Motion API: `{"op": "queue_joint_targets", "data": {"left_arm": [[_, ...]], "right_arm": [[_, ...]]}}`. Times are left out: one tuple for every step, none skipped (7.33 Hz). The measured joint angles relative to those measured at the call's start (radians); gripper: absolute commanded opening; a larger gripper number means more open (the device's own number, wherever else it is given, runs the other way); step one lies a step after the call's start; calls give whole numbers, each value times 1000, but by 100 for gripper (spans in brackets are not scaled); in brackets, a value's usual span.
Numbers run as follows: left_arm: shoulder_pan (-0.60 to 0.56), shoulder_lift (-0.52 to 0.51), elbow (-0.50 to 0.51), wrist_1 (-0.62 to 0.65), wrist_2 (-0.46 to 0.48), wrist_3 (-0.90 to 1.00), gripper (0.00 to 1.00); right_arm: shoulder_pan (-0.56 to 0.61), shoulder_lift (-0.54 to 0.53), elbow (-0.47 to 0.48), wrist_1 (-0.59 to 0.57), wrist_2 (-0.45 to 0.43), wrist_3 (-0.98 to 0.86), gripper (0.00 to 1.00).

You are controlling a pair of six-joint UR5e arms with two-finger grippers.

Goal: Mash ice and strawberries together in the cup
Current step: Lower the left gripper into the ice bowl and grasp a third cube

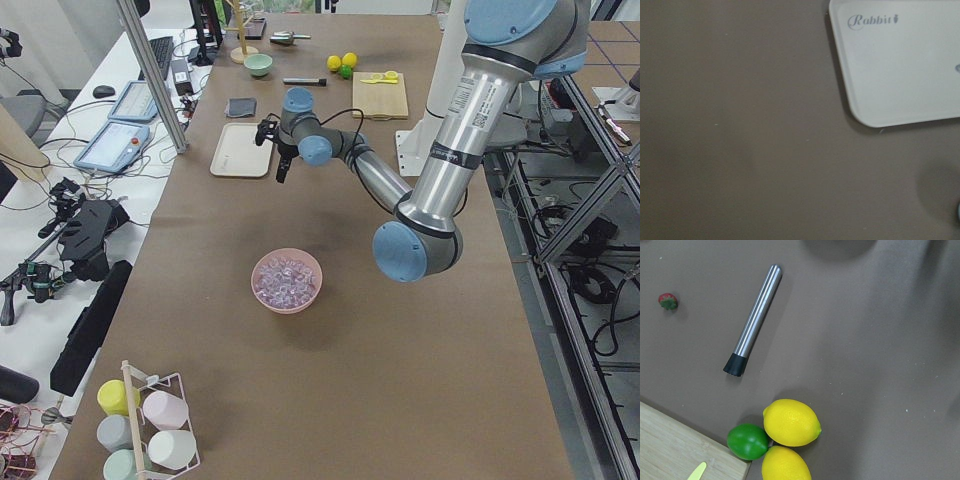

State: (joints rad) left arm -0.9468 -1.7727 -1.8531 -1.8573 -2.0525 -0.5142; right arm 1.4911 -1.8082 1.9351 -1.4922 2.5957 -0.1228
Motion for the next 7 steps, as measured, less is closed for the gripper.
{"op": "queue_joint_targets", "data": {"left_arm": [[-55,63,-5,-2,-26,94,98],[-116,118,0,-2,-68,139,97],[-174,157,22,-1,-115,130,97],[-212,176,55,-2,-150,65,97],[-227,181,83,-3,-166,-32,97],[-232,179,107,-4,-173,-123,97],[-233,169,134,-11,-175,-188,95]], "right_arm": [[0,-2,1,1,4,0,100],[0,-4,1,1,11,0,100],[-3,-4,1,0,17,-1,100],[-7,-4,1,0,20,-1,100],[-13,-3,-1,0,21,-1,100],[-18,-3,-1,0,20,-1,100],[-21,-2,-1,0,18,-2,100]]}}
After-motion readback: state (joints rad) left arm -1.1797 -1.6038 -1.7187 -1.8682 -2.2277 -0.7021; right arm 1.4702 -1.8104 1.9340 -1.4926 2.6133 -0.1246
